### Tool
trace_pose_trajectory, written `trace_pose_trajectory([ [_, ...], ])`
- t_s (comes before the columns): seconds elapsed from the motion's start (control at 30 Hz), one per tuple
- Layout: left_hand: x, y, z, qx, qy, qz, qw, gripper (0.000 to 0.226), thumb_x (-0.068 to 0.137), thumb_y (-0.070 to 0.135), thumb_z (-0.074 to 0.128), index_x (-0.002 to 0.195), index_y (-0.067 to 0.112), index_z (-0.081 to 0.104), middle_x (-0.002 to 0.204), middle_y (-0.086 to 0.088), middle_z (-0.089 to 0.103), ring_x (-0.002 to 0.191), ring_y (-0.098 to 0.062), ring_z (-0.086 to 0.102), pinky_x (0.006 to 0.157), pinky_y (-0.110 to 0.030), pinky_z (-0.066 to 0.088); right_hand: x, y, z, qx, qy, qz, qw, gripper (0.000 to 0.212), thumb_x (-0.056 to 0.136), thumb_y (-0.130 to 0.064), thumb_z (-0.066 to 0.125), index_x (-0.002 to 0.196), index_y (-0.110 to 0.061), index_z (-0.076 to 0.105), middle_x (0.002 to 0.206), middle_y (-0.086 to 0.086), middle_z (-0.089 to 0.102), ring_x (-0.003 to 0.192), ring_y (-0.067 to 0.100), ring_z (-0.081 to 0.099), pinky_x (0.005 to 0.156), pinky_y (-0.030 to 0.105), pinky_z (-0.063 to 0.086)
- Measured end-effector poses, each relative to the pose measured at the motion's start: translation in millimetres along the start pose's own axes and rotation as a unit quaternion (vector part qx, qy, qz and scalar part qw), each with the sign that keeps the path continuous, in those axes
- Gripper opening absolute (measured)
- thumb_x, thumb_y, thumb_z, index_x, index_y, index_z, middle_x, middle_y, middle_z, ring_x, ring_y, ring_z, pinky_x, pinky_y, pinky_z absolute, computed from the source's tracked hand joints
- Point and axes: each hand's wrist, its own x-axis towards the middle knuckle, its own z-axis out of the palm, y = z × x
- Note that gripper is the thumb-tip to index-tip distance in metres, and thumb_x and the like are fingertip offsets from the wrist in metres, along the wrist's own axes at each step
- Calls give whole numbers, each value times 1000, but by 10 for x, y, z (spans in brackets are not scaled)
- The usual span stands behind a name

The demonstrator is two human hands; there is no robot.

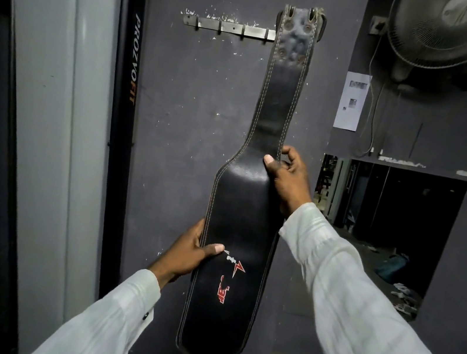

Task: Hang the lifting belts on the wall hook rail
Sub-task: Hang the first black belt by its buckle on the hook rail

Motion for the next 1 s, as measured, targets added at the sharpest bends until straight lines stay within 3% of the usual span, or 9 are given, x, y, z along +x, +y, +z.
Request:
trace_pose_trajectory([
  [0.17, -131, -127, -1, 1, 14, 0, 1000, 60, 86, 4, 71, 131, 36, 47, 130, 11, 64, 120, -6, 61, 102, -27, 50, -12, -117, 70, -11, -14, -17, 1000, 19, 89, -9, 67, 92, -26, 58, 68, -4, 59, 63, 9, 52, 69, 22, 46],
  [0.3, -246, -278, 1, -17, 12, -27, 999, 59, 85, -6, 68, 133, 22, 50, 127, 3, 67, 118, -14, 64, 101, -30, 51, -53, -120, 109, -14, -21, -13, 1000, 20, 90, -8, 67, 91, -26, 58, 63, -10, 58, 55, 2, 51, 64, 16, 46],
  [0.47, -284, -43, -3, -70, 38, -34, 996, 29, 94, 15, 64, 122, 19, 60, 123, -4, 70, 107, -8, 69, 87, -22, 56, -227, -1, 90, -13, -42, -3, 999, 21, 92, -7, 64, 90, -25, 55, 49, -18, 55, 50, -2, 47, 59, 16, 42],
  [0.57, 87, 476, -57, -79, 119, 53, 988, 26, 96, 26, 61, 117, 11, 67, 116, -3, 73, 105, -13, 69, 93, -28, 54, -378, 97, 145, 0, -65, 2, 998, 20, 91, -5, 64, 91, -24, 56, 61, -11, 62, 58, 6, 53, 63, 20, 46],
  [0.67, 498, 961, -126, -12, 162, 124, 979, 17, 94, 30, 63, 101, 16, 68, 94, 5, 72, 88, -7, 65, 88, -32, 52, -539, 261, 183, 24, -94, 20, 995, 19, 90, -6, 65, 93, -24, 59, 80, 6, 69, 73, 21, 62, 73, 31, 51],
  [0.73, 645, 1090, -130, 43, 172, 150, 973, 17, 92, 28, 63, 106, 21, 68, 97, 5, 73, 91, -10, 69, 88, -33, 55, -615, 335, 155, 20, -132, 47, 990, 17, 90, -7, 67, 94, -22, 60, 88, 10, 70, 80, 24, 66, 78, 38, 55],
  [0.87, 601, 928, -21, 58, 192, 148, 968, 27, 90, 23, 62, 116, 23, 66, 105, 5, 73, 100, -13, 69, 94, -38, 56, -471, 96, 48, 10, -137, 58, 989, 12, 93, -14, 66, 103, -17, 61, 91, 5, 59, 76, 10, 63, 68, 28, 57],
  [0.93, 536, 767, 69, 42, 165, 123, 978, 31, 87, 29, 63, 117, 26, 67, 108, 4, 74, 102, -15, 70, 95, -41, 55, -266, -176, -12, 26, -131, 39, 990, 21, 97, -16, 61, 117, -9, 58, 98, 4, 62, 82, 6, 66, 69, 26, 59],
  [1.0, 462, 647, 164, 49, 123, 93, 987, 28, 86, 37, 62, 112, 28, 68, 107, 6, 74, 101, -14, 70, 95, -44, 55, -153, -352, -33, -6, -135, 6, 991, 18, 98, -13, 57, 114, -4, 58, 90, 6, 62, 79, 7, 66, 65, 25, 58],
])
